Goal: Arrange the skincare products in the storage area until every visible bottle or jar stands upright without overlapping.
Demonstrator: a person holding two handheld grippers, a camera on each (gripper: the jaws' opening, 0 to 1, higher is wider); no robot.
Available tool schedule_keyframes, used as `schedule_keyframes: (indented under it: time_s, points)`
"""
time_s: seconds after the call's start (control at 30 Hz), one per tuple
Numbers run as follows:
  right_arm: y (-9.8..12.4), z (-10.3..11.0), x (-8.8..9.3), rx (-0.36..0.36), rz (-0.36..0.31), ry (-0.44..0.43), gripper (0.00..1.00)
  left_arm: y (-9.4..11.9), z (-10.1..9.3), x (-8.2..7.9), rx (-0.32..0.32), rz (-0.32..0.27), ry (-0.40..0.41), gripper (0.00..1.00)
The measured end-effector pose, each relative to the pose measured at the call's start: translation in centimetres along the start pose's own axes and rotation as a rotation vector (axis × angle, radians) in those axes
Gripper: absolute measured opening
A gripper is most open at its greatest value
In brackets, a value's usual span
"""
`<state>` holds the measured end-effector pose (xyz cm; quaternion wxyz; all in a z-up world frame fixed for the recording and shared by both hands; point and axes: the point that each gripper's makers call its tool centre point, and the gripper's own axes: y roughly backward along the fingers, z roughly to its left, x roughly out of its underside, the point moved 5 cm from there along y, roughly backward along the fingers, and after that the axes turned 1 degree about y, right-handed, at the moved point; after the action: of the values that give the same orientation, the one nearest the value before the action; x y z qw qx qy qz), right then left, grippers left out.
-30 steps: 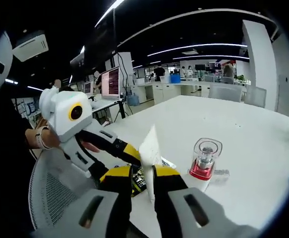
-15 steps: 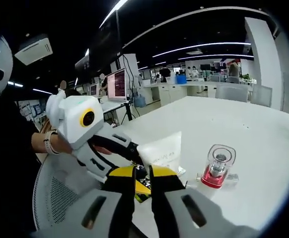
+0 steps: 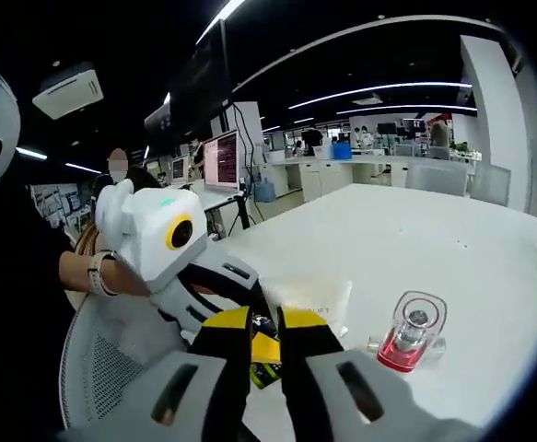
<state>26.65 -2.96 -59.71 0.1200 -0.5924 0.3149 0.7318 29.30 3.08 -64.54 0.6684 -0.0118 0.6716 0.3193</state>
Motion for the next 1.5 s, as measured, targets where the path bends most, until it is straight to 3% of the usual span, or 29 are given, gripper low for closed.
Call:
schedule_keyframes:
  time_s: [0.27, 0.37, 0.73, 0.97, 1.43, 1.5]
  points:
    - [1.8, -0.9, 1.0, 0.050, 0.031, -0.011, 0.10, 0.1, 0.5, 0.4, 0.034, 0.012, -0.024, 0.15]
    - [2.4, -1.3, 1.3, 0.070, 0.040, -0.015, 0.11, 0.0, 0.6, 1.0, 0.056, 0.045, -0.051, 0.15]
    - [3.7, -2.4, 1.5, 0.119, 0.036, -0.030, 0.11, -1.1, 0.7, 2.4, 0.117, 0.087, -0.083, 0.17]
    - [4.3, -2.9, 1.8, 0.141, 0.037, -0.038, 0.12, -1.1, 1.0, 2.5, 0.152, 0.080, -0.103, 0.16]
    - [5.9, -5.4, 2.5, 0.254, 0.073, -0.025, 0.30, -2.0, 1.8, 2.3, 0.257, 0.044, -0.180, 0.15]
    - [6.1, -5.7, 2.6, 0.267, 0.073, -0.031, 0.37, -2.2, 1.9, 2.2, 0.270, 0.043, -0.194, 0.15]
